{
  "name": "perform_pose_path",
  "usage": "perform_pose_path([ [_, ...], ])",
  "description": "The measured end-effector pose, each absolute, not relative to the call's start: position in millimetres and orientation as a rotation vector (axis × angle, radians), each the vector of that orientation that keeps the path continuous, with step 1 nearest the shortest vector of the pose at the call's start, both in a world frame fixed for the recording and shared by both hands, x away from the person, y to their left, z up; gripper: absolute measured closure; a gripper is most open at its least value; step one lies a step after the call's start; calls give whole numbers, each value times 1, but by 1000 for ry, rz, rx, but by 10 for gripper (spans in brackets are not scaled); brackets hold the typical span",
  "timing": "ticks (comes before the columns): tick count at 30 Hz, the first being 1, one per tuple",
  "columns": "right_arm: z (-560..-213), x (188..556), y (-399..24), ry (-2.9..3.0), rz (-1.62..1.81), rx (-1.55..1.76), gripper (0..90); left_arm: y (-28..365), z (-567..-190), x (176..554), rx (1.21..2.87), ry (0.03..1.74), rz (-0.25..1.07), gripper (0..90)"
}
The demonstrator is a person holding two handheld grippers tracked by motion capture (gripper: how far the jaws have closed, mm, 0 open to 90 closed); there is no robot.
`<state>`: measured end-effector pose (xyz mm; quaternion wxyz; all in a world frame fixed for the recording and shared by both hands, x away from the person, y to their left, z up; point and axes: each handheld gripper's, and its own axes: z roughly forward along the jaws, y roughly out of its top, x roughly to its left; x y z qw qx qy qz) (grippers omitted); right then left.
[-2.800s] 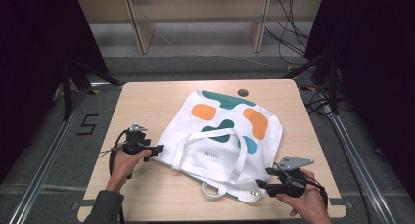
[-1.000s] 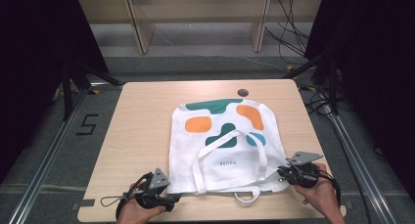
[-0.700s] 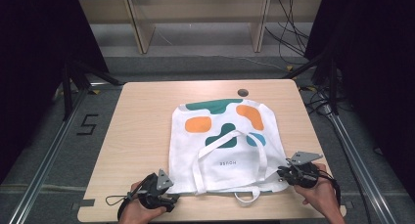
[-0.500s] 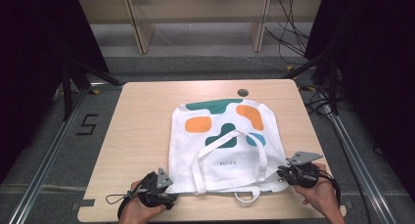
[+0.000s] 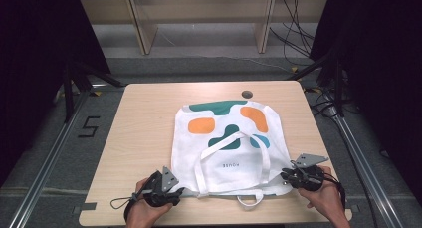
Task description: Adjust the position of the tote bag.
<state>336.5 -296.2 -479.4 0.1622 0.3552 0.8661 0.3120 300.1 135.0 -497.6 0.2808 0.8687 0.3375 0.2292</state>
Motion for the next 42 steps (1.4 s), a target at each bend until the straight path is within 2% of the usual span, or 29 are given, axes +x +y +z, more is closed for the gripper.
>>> perform_pose_path([
  [6,-483,336,-293,2482,855,1003,772,132,-498,305,2342,864,669,394],
  [14,-484,336,-291,2454,879,1018,781,128,-494,312,2268,797,757,384],
  [16,-481,336,-292,2475,863,1010,781,129,-491,312,2276,781,748,421],
  [19,-484,337,-290,2455,887,1018,781,133,-495,317,2295,761,636,510],
  [27,-486,338,-291,2455,904,995,779,131,-499,317,2324,723,553,710],
  [30,-485,338,-292,2475,893,986,778,134,-495,316,2317,702,564,797],
  [34,-483,336,-293,2476,882,1021,781,137,-488,315,2281,694,562,837],
  [42,-479,332,-295,2478,899,970,873,147,-476,313,2205,720,523,846],
])
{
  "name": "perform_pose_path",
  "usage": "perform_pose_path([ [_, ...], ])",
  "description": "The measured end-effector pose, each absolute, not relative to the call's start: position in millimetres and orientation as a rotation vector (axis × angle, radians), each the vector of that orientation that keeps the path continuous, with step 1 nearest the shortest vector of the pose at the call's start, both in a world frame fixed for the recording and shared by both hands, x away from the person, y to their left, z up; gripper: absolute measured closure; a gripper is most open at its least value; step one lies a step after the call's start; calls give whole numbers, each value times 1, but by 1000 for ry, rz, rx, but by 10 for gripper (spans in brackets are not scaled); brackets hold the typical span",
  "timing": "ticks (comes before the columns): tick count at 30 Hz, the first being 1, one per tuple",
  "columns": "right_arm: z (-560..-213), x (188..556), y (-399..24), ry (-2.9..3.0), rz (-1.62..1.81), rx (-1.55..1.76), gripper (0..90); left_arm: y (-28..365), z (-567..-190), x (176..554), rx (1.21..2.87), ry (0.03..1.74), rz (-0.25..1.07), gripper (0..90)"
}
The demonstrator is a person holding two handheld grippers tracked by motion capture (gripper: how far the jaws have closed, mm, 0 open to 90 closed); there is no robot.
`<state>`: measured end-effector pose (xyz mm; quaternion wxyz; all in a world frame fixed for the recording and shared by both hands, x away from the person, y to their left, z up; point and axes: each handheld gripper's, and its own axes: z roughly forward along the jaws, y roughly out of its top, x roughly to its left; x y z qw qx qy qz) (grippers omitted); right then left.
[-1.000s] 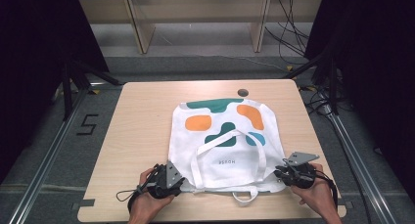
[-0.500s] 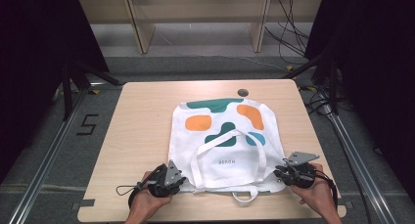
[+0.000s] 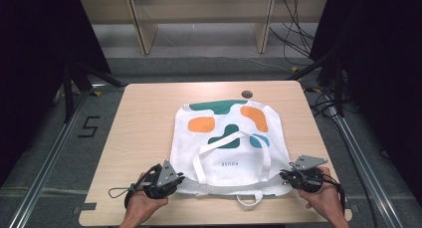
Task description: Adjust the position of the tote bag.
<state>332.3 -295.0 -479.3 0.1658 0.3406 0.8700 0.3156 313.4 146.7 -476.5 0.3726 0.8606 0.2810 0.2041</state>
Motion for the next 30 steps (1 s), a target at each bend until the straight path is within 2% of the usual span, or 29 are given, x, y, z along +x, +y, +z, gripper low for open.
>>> perform_pose_path([
  [18,-444,325,-304,2349,1028,916,881,158,-441,305,2093,683,477,853],
  [21,-438,326,-303,2341,1044,956,882,160,-434,304,2033,701,450,853],
  [30,-388,337,-308,2315,1176,864,883,167,-389,300,1952,667,479,851],
])
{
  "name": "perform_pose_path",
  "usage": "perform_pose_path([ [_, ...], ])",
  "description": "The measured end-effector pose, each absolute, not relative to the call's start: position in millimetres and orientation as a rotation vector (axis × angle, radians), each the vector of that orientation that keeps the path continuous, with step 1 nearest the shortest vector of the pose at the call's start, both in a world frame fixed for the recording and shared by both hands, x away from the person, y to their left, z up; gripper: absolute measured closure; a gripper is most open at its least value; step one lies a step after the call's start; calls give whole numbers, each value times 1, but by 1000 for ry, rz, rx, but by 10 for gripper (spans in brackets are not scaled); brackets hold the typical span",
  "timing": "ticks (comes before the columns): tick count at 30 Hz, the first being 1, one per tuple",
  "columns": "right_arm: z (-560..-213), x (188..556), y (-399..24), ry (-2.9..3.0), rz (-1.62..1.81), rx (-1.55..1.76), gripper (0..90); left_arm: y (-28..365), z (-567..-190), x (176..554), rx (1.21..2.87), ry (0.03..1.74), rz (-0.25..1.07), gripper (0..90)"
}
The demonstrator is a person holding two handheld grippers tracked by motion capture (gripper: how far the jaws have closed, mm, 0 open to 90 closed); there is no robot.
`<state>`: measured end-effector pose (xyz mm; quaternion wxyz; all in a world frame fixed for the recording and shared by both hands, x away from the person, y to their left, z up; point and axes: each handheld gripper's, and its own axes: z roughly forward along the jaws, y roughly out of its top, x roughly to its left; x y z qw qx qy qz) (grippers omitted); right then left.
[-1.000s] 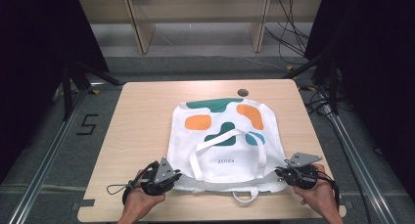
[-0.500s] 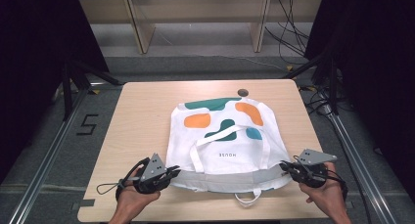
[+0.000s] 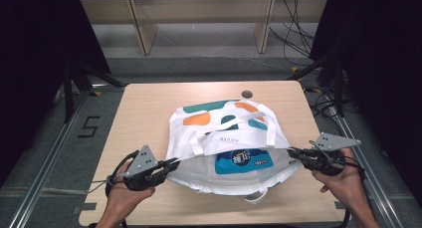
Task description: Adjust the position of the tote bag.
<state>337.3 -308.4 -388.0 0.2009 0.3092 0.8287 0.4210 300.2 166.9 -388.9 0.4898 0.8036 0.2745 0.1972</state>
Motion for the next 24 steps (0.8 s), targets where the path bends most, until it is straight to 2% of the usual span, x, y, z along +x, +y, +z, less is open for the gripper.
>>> perform_pose_path([
  [10,-344,347,-307,2308,1190,793,883,172,-355,300,1895,642,465,848],
  [20,-328,356,-306,2316,1210,807,883,177,-336,305,1868,674,416,843],
  [24,-317,362,-308,2328,1200,806,884,184,-315,305,1826,655,424,879],
])
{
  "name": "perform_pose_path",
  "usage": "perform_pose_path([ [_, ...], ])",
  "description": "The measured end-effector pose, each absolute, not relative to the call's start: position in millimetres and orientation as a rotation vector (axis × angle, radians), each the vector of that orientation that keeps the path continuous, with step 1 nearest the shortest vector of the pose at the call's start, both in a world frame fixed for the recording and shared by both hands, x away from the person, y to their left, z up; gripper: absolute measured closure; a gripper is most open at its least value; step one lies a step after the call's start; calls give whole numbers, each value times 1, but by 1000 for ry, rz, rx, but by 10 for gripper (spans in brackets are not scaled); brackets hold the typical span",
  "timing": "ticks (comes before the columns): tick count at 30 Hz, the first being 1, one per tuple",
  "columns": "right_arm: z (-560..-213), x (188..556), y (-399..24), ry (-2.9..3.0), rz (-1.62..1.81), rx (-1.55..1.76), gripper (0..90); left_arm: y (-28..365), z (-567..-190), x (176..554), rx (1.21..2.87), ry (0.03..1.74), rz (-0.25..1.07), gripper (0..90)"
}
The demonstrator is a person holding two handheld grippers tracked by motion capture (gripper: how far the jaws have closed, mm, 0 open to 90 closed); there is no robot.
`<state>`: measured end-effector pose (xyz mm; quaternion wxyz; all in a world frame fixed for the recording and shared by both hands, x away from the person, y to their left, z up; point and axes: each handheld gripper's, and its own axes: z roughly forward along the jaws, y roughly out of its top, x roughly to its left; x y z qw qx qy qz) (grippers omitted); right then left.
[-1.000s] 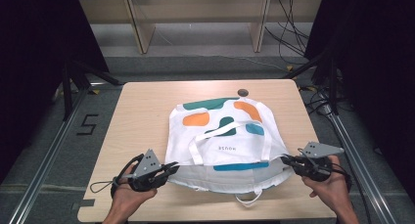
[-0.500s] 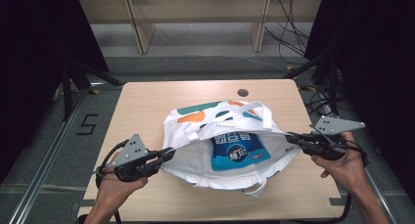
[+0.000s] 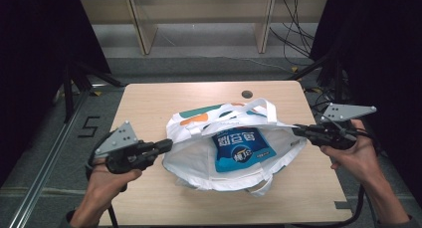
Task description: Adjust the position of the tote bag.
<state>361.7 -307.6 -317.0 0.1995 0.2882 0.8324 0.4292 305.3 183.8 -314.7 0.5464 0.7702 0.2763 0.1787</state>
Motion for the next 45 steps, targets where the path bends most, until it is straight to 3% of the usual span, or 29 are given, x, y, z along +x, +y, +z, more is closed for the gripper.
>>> perform_pose_path([
  [2,-311,365,-308,2345,1184,785,885,186,-309,306,1838,665,469,889],
  [7,-308,367,-302,2359,1173,813,888,186,-315,299,1811,667,382,843],
  [12,-306,370,-295,2378,1164,782,889,149,-353,274,1861,652,230,649],
  [15,-298,369,-291,2342,1139,763,889,126,-375,264,1911,704,214,477],
  [22,-287,367,-282,2348,1122,740,889,80,-426,261,1995,767,173,308],
  [29,-288,368,-283,2345,1144,780,889,58,-457,253,2134,761,269,191],
  [32,-287,367,-284,2351,1132,766,889,52,-467,248,2211,713,335,183],
  [35,-288,368,-284,2363,1138,766,889,49,-476,250,2231,707,456,229],
  [37,-288,369,-285,2347,1138,735,889,51,-477,254,2231,705,435,302],
  [38,-289,367,-284,2338,1147,757,888,51,-477,253,2227,665,422,380],
  [39,-289,367,-284,2343,1141,758,889,52,-477,252,2234,620,387,531],
  [40,-288,368,-286,2358,1126,737,888,53,-477,252,2230,613,376,588],
  [41,-289,368,-285,2364,1134,754,888,55,-476,252,2209,607,356,701],
  [43,-290,368,-286,2359,1144,766,888,60,-472,252,2198,593,376,827],
  [45,-290,369,-289,2358,1139,758,888,66,-463,250,2193,567,396,869],
])
